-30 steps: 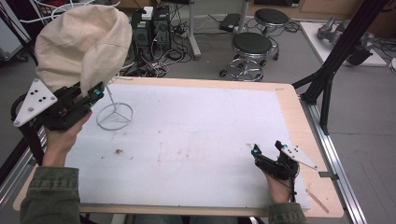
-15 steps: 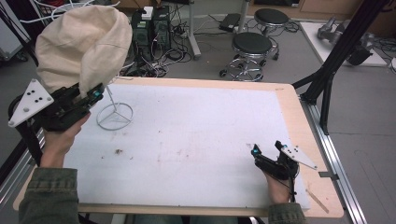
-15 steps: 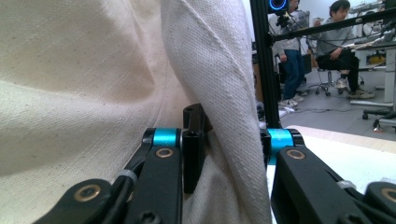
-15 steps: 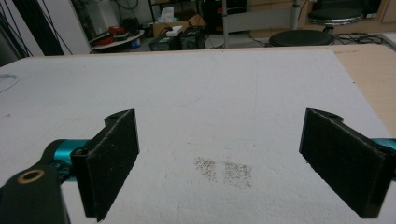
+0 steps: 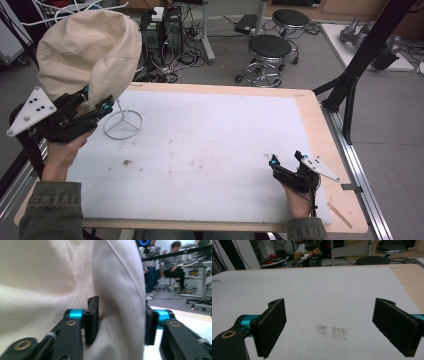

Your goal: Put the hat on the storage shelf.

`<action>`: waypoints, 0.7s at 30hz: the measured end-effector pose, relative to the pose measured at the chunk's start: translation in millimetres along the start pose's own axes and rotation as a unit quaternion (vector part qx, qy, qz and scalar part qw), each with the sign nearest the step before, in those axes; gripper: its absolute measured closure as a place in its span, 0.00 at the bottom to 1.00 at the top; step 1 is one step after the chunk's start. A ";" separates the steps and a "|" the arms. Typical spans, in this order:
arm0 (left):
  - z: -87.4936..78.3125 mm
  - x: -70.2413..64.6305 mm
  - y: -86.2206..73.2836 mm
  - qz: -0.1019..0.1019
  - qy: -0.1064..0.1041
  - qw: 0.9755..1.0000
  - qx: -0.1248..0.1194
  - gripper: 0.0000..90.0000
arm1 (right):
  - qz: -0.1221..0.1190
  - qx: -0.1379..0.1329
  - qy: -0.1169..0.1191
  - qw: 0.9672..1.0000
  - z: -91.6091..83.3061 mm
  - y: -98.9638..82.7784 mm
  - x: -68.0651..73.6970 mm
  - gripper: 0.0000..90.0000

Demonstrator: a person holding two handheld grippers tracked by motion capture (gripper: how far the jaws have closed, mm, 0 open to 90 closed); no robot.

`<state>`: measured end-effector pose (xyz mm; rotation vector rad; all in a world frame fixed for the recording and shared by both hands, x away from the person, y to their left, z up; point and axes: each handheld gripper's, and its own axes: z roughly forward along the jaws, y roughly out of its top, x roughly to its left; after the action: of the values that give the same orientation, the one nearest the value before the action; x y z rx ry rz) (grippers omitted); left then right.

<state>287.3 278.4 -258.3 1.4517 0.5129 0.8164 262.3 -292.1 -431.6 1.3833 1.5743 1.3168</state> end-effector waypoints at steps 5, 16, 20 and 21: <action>-4.1 1.4 -2.3 -0.011 -0.009 1.000 -0.018 0.44 | 0.000 0.001 0.000 1.000 0.1 0.0 -0.1 0.12; -5.3 -5.4 -3.0 -0.009 0.012 1.000 -0.028 0.26 | 0.003 -0.005 -0.002 1.000 -0.8 0.4 -0.7 0.12; -7.6 -8.2 -4.0 -0.003 0.028 0.999 -0.031 0.24 | 0.004 -0.004 -0.001 1.000 -1.3 0.4 -0.4 0.12; -8.8 -9.1 -4.6 -0.001 0.031 0.999 -0.035 0.23 | 0.004 -0.004 -0.001 1.000 -1.3 0.4 -0.3 0.12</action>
<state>275.7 277.7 -265.1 1.3652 0.5274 0.8727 261.3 -292.8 -430.8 1.3875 1.5621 1.3259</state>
